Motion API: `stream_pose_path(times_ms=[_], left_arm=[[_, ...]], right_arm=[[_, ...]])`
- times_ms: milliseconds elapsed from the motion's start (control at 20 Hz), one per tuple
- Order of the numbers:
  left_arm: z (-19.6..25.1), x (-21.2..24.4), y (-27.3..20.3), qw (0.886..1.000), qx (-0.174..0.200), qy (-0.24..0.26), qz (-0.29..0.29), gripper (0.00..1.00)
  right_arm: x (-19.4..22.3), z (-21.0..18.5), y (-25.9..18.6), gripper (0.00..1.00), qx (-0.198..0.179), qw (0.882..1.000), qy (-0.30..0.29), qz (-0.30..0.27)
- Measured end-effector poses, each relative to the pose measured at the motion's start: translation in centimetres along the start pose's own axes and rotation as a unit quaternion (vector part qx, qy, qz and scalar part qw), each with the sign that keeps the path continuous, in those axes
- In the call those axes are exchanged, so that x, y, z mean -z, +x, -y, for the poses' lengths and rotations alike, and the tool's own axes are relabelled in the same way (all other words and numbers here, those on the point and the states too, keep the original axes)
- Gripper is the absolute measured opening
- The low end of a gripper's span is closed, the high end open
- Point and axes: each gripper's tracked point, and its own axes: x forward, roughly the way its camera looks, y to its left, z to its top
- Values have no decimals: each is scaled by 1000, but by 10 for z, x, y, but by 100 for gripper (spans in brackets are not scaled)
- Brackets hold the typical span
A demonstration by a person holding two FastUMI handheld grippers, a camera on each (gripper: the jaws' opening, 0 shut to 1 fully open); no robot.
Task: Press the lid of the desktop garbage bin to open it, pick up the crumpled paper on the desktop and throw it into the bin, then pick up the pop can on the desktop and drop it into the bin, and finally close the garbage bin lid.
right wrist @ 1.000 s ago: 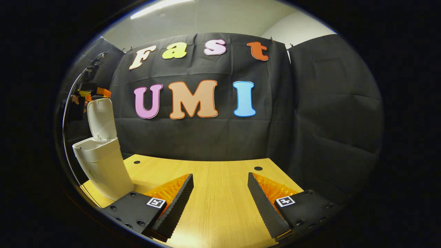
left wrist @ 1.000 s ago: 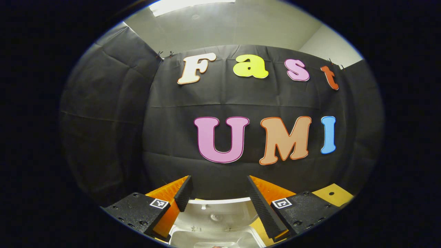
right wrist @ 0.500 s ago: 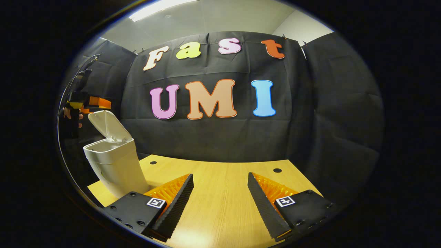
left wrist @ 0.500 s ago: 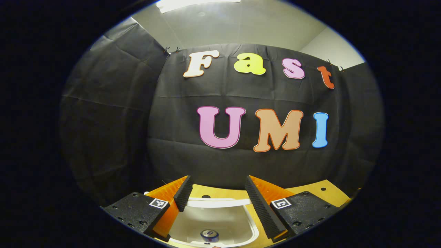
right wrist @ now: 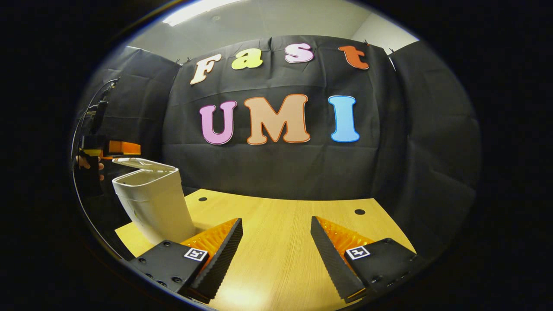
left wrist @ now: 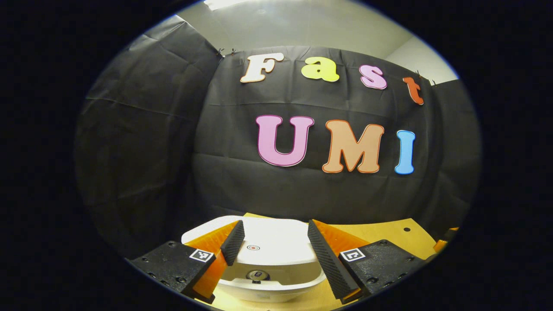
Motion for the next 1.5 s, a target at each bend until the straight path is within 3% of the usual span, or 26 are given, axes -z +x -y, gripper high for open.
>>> stream_pose_path(times_ms=[200,300,400,500,700,950,1100,1250,1500], left_arm=[[-4,36,-1,999,-13,21,-28,90],[-2,68,-6,996,-4,33,-86,91],[0,50,-9,997,3,72,-22,95],[-2,61,-8,998,-4,55,-34,92],[-1,55,-6,999,-2,51,0,93],[-1,51,-9,998,6,59,6,92],[-2,49,-6,999,-16,46,2,93],[29,17,-21,998,10,11,54,93],[107,-31,-36,987,56,31,144,92]], right_arm=[[-3,5,1,100,6,1000,4,1],[2,5,3,100,7,1000,3,-3],[8,4,5,100,7,1000,0,-10],[18,2,7,100,1,1000,0,-22],[17,-8,5,100,-13,1000,-13,-24],[-10,-6,6,100,-14,1000,-6,5],[-23,2,6,100,-5,1000,6,20],[-42,15,0,100,4,999,25,43],[-66,35,-10,99,22,996,50,76]])
